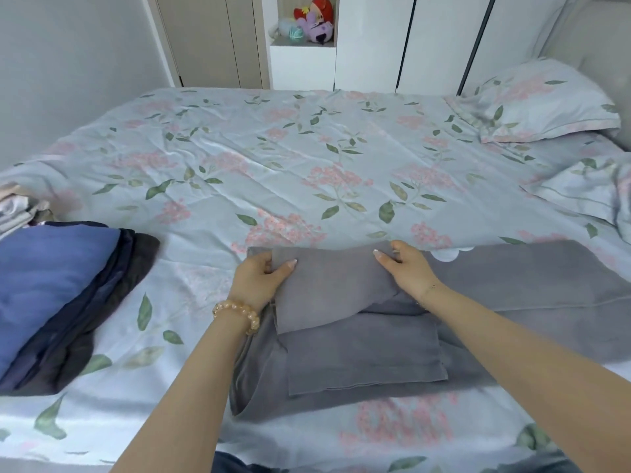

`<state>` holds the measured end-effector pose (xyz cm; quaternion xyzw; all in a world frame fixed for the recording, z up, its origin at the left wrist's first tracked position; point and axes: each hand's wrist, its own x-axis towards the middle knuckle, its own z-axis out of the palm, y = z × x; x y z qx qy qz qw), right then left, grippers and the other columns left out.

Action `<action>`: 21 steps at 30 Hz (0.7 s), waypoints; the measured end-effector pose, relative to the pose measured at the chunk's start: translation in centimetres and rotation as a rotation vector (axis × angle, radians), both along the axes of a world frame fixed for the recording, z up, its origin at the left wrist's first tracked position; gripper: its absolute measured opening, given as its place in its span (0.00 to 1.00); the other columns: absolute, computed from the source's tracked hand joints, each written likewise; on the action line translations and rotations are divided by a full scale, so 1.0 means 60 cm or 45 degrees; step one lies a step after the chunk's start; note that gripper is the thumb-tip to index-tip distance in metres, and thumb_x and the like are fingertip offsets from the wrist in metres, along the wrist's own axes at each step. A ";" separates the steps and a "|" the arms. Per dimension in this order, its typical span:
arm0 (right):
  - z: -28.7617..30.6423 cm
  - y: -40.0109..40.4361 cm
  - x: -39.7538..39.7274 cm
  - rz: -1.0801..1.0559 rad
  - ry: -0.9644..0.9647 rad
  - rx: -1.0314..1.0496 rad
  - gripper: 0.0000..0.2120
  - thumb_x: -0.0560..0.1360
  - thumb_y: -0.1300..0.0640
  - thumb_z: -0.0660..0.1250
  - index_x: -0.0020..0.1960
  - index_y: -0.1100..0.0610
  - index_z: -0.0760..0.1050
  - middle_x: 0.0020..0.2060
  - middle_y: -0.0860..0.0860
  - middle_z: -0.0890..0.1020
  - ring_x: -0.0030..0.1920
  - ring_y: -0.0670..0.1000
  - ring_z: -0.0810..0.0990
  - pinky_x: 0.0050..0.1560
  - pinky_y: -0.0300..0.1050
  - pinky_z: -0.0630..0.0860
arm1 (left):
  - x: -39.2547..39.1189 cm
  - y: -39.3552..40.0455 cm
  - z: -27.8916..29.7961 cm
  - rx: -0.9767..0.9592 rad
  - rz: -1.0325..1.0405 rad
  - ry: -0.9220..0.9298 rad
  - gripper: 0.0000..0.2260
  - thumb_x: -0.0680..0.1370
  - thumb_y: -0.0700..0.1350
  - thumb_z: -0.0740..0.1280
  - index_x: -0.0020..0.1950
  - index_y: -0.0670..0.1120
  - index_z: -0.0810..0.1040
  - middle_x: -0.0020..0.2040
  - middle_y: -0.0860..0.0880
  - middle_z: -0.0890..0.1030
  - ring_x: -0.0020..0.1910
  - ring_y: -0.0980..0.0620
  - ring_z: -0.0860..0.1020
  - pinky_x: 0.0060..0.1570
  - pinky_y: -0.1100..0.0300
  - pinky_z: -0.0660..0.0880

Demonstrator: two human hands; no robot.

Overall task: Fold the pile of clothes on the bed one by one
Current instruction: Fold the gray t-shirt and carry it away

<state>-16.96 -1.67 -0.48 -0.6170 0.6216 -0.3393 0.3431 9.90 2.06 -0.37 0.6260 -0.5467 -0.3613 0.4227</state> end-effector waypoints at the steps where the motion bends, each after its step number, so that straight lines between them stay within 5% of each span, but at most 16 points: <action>1: -0.011 -0.011 0.008 -0.002 0.142 -0.030 0.19 0.80 0.52 0.63 0.35 0.53 0.59 0.30 0.46 0.65 0.32 0.46 0.66 0.32 0.37 0.62 | 0.002 -0.011 -0.008 0.001 0.064 -0.071 0.09 0.76 0.49 0.70 0.48 0.43 0.82 0.43 0.47 0.84 0.44 0.49 0.82 0.46 0.51 0.79; 3: -0.030 -0.026 0.018 0.022 0.417 -0.045 0.17 0.81 0.48 0.60 0.37 0.54 0.61 0.31 0.49 0.68 0.35 0.52 0.69 0.34 0.44 0.63 | 0.003 -0.027 -0.027 0.001 0.137 -0.290 0.15 0.76 0.51 0.69 0.44 0.38 0.78 0.39 0.42 0.82 0.41 0.44 0.79 0.40 0.51 0.76; 6: -0.049 -0.028 0.031 0.001 0.872 -0.092 0.14 0.81 0.45 0.56 0.48 0.56 0.65 0.36 0.51 0.73 0.38 0.54 0.72 0.32 0.47 0.66 | -0.007 -0.035 -0.051 0.002 0.134 -0.634 0.16 0.78 0.51 0.66 0.37 0.43 0.68 0.32 0.48 0.72 0.37 0.44 0.74 0.31 0.56 0.65; 9: -0.052 -0.018 0.034 -0.036 1.030 -0.202 0.14 0.81 0.47 0.57 0.60 0.57 0.67 0.47 0.53 0.75 0.43 0.54 0.75 0.31 0.45 0.67 | -0.015 -0.044 -0.048 0.015 0.204 -0.940 0.13 0.77 0.52 0.67 0.54 0.45 0.72 0.49 0.47 0.75 0.53 0.42 0.75 0.47 0.51 0.69; 12: -0.058 -0.001 0.030 0.098 0.984 -0.439 0.20 0.80 0.52 0.60 0.69 0.58 0.67 0.68 0.57 0.69 0.64 0.58 0.71 0.56 0.51 0.72 | -0.037 -0.040 -0.030 -0.132 0.309 -1.130 0.24 0.75 0.51 0.69 0.68 0.45 0.69 0.65 0.42 0.70 0.64 0.41 0.69 0.59 0.45 0.66; 15: -0.061 0.027 0.040 0.375 1.006 -0.509 0.29 0.80 0.42 0.47 0.75 0.54 0.64 0.77 0.53 0.58 0.76 0.55 0.59 0.74 0.54 0.56 | -0.081 -0.017 -0.027 -0.279 -0.017 -1.179 0.24 0.79 0.56 0.61 0.74 0.49 0.65 0.76 0.43 0.61 0.75 0.43 0.59 0.70 0.41 0.56; 17: -0.070 0.040 0.037 0.503 1.070 -0.219 0.36 0.74 0.35 0.33 0.79 0.47 0.49 0.79 0.48 0.45 0.78 0.49 0.44 0.77 0.53 0.43 | -0.098 -0.005 -0.046 0.064 -0.259 -1.265 0.30 0.80 0.64 0.49 0.79 0.53 0.50 0.79 0.46 0.45 0.78 0.48 0.44 0.74 0.41 0.42; 21: -0.082 0.037 0.029 0.541 1.088 -0.011 0.28 0.81 0.38 0.39 0.77 0.43 0.36 0.77 0.43 0.34 0.76 0.46 0.32 0.75 0.53 0.33 | -0.092 -0.010 -0.067 0.448 -0.450 -1.323 0.36 0.75 0.71 0.41 0.76 0.55 0.32 0.76 0.49 0.29 0.75 0.51 0.30 0.72 0.38 0.35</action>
